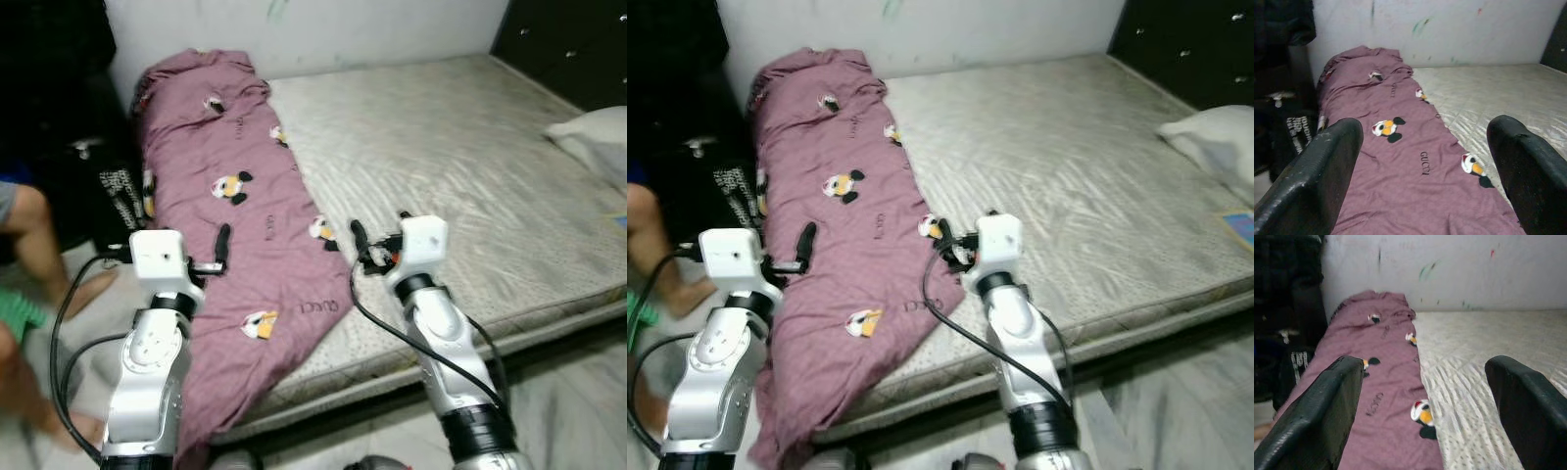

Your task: Clean up the room

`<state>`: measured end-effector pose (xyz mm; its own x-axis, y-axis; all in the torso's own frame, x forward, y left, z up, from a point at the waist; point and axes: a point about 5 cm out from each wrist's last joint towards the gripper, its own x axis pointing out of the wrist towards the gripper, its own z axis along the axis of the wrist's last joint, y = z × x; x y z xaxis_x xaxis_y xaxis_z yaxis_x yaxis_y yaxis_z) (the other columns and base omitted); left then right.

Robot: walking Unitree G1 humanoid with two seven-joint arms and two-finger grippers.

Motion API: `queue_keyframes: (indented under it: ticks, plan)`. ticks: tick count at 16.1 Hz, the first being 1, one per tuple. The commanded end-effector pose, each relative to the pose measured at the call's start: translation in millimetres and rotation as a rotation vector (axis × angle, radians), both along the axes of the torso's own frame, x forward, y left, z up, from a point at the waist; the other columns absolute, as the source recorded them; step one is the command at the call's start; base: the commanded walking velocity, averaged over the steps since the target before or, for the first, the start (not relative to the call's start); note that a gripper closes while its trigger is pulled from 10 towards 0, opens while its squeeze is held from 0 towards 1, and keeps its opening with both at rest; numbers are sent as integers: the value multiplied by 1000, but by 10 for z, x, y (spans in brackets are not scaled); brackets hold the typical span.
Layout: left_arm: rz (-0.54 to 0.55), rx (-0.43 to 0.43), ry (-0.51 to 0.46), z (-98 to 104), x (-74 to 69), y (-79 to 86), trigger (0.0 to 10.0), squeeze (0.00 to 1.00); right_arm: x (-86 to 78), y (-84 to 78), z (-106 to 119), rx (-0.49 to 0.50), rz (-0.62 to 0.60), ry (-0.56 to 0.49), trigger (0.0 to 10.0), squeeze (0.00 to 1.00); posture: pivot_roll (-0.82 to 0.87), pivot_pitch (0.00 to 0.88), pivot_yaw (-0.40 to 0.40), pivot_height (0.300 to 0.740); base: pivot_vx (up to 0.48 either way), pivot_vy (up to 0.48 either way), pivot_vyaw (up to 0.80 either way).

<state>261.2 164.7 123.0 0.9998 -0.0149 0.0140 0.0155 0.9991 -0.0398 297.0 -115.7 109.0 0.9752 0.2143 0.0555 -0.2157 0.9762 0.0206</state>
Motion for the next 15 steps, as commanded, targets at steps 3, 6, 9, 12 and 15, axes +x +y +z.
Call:
queue_keyframes:
  ticks: [3,6,9,12,15]
  plan:
    - [23,17,12,0,-37,45,10000,0,23,17,120,5,-4,-17,10000,0,-29,41,-3,740,0,0,265]
    - [31,26,26,-24,-95,76,10000,0,-14,-34,148,13,-35,-12,10000,0,-31,53,1,740,0,0,0]
    - [33,35,41,-37,-145,92,10000,0,-127,-64,94,17,-50,19,10000,0,-26,66,7,735,0,0,0]
    - [25,35,46,-37,-149,70,10000,0,-130,-61,104,23,-51,27,10000,0,-25,74,9,700,0,0,0]
    - [20,37,45,-27,-136,51,10000,0,-148,-55,105,24,-50,32,10000,0,-26,78,8,655,0,0,0]
